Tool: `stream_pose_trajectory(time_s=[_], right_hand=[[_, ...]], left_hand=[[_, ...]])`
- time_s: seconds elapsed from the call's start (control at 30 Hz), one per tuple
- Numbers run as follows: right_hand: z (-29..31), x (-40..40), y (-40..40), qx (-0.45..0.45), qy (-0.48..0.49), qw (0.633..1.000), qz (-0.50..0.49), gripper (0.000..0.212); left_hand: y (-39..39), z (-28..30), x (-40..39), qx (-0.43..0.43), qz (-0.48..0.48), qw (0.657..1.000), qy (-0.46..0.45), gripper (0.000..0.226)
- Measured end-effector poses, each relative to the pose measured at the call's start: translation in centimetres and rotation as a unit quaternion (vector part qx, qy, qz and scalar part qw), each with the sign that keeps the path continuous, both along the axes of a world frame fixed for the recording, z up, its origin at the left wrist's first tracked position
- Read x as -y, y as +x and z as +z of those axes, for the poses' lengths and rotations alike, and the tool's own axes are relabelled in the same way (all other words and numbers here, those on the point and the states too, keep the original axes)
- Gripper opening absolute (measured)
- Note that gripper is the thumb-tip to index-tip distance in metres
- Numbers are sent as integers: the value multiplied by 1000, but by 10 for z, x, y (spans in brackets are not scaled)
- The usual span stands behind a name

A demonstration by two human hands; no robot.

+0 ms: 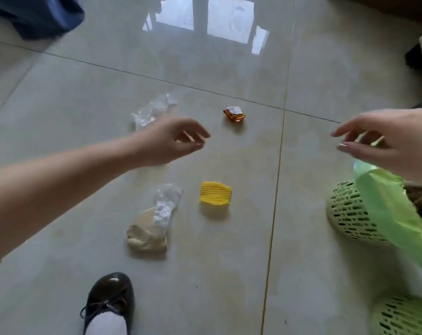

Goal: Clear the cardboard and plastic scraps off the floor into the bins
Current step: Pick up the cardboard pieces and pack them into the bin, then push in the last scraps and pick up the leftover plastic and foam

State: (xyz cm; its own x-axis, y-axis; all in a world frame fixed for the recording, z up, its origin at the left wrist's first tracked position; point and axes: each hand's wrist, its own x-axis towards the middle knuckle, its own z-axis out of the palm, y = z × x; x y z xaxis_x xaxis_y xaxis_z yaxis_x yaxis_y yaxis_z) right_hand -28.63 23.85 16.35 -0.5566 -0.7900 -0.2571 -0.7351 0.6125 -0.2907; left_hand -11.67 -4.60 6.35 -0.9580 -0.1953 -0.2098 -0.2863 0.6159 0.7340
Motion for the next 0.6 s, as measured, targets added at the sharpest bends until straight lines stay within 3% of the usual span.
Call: stream_pose_trajectory(time_s=[0.17, 0.27, 0.33, 0.47, 0.53, 0.6], right_hand=[[-101, 78, -7, 156, 27, 986, -61, 13], [-153, 107, -13, 174, 51, 979, -90, 24], [-178, 125, -19, 148, 61, 982, -99, 33], [-211, 158, -38, 48, 101, 992, -63, 52], [-224, 172, -49, 26, 123, 991, -51, 56], [-238, 183, -63, 13, 149, 988, -39, 58]], left_hand=[[101, -72, 32, 103, 69, 992, -23, 30], [154, -104, 15, 161, 0, 982, -100, 23], [179, -124, 3, 175, -74, 969, -158, 52], [193, -151, -12, 174, -167, 956, -168, 96], [184, -161, -15, 175, -180, 954, -164, 102], [173, -169, -13, 150, -165, 962, -160, 94]])
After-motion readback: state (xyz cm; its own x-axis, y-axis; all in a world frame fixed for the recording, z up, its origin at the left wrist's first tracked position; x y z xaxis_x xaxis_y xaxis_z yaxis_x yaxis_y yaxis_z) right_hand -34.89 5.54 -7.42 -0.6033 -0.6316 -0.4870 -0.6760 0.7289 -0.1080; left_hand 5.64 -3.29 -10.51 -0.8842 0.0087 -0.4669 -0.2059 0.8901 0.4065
